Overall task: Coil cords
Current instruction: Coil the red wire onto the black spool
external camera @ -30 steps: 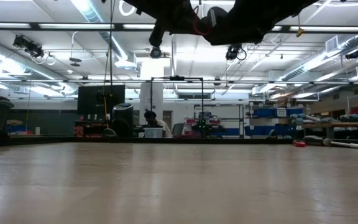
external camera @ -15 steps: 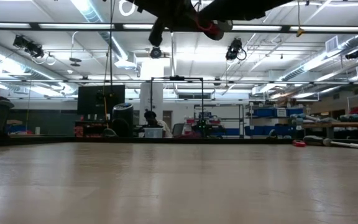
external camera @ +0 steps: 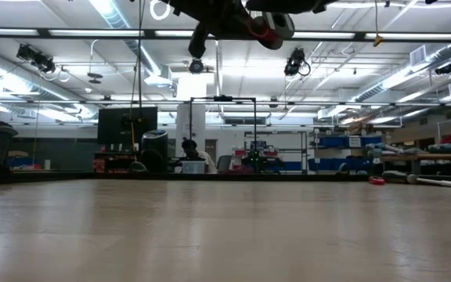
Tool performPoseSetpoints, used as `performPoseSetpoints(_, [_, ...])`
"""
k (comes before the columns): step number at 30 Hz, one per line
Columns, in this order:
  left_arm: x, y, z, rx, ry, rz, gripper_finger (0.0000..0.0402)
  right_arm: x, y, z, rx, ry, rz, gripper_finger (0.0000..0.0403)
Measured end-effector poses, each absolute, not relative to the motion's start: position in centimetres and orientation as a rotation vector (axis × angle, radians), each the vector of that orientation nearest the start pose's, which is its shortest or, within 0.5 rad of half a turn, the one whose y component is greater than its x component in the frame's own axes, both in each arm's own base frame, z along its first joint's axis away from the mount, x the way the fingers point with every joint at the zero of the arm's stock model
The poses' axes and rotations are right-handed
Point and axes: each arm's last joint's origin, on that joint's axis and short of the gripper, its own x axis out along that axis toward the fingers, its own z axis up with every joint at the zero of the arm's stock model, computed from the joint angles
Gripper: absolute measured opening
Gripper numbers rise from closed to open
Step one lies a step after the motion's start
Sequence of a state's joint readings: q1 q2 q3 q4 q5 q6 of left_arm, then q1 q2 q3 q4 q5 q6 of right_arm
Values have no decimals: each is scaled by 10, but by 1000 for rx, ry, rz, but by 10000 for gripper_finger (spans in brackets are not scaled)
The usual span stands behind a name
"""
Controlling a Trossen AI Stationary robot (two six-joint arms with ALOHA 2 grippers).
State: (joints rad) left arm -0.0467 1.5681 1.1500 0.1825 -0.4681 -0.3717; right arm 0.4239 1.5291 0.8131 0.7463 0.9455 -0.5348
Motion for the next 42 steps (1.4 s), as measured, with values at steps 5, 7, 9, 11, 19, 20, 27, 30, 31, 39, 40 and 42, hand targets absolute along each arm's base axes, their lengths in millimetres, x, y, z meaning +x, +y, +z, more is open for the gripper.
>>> performPoseSetpoints(5, [359, -4, 301, -304, 149, 456, 1, 303, 102, 256, -490, 89, -489, 130])
performPoseSetpoints(7, [359, -4, 301, -304, 148, 456, 1, 306, 97, 255, -476, 83, -485, 124])
performPoseSetpoints(9, [359, -4, 301, -304, 148, 456, 1, 309, 92, 253, -454, 88, -483, 114])
performPoseSetpoints(11, [359, -4, 301, -304, 148, 456, 1, 310, 87, 253, -424, 79, -478, 96])
performPoseSetpoints(19, [359, -4, 300, -278, 165, 453, 1, 310, 88, 251, -459, 107, -468, 8])
performPoseSetpoints(20, [358, -4, 299, -276, 171, 454, 1, 310, 90, 251, -461, 109, -466, 7])
performPoseSetpoints(27, [359, -5, 299, -277, 171, 453, 1, 303, 104, 243, -517, 193, -435, 3])
performPoseSetpoints(30, [359, -5, 299, -277, 171, 450, 1, 301, 103, 237, -532, 250, -472, 2])
performPoseSetpoints(31, [359, -5, 299, -280, 173, 440, 1, 301, 102, 235, -544, 272, -496, 2])
performPoseSetpoints(39, [355, -6, 304, -282, 181, 409, 1, 293, 94, 233, -664, 395, -613, 1])
performPoseSetpoints(40, [353, -6, 305, -283, 184, 401, 1, 291, 93, 234, -670, 402, -615, 2])
performPoseSetpoints(42, [351, -6, 306, -273, 204, 399, 1, 285, 93, 239, -674, 410, -609, 2])
